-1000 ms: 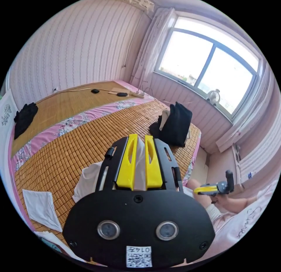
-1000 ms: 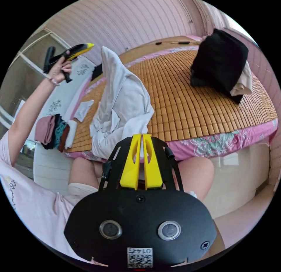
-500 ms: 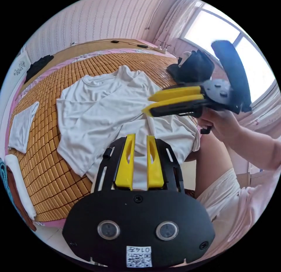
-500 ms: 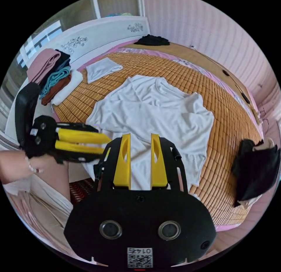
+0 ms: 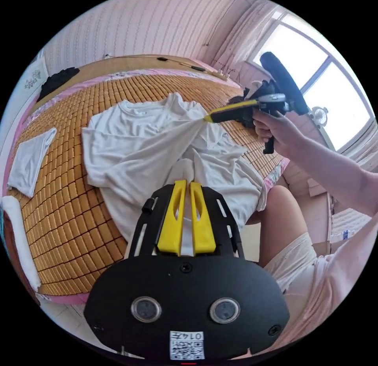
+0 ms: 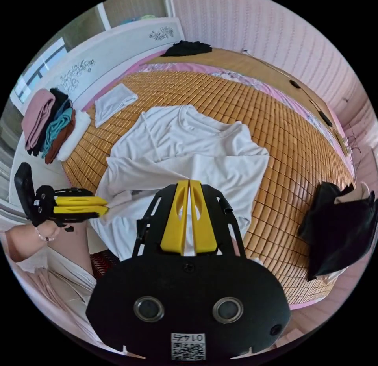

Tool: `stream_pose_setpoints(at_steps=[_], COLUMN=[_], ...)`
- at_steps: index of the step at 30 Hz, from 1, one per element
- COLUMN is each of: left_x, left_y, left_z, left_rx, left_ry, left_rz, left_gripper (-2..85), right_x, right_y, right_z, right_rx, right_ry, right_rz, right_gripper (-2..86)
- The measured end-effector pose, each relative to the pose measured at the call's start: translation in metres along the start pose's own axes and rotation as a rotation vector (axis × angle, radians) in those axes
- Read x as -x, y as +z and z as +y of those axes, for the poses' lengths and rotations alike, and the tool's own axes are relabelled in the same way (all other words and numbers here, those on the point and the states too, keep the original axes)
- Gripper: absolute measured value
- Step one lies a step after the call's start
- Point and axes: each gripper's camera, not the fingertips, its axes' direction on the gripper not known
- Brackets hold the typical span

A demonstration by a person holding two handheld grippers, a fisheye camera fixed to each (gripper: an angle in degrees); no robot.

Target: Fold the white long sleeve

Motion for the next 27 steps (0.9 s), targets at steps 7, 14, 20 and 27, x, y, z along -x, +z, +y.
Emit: stream_pose_setpoints(at_steps=[7, 14, 20, 27], left_x=[0.090, 0.129, 0.126, 0.169], left_y=[-0.119, -0.153, -0.121, -0.063], left_z=[0.066, 0.125, 0.094, -0.003], left_rx=[-0.141, -0.126, -0.076, 0.016], left_ry=[-0.262, -0.474, -0.351, -0.230], left_rz=[-0.301, -0.415, -0.261, -0.206], left_gripper=[0.4, 4.9, 5.3, 6.4], right_x=[-0.107, -0.087, -0.029, -0.022], right_y=[-0.089, -0.073, -0.024, 0.001], right_z=[0.056, 0.104, 0.059, -0.060], right_rx=[-0.124, 0.005, 0.102, 0.041], right_ry=[0.368, 0.374, 0.099, -0.057], right_rz=[0.339, 0.265, 0.207, 0.200], right_gripper=[0.0, 7.7, 9.0, 10.0])
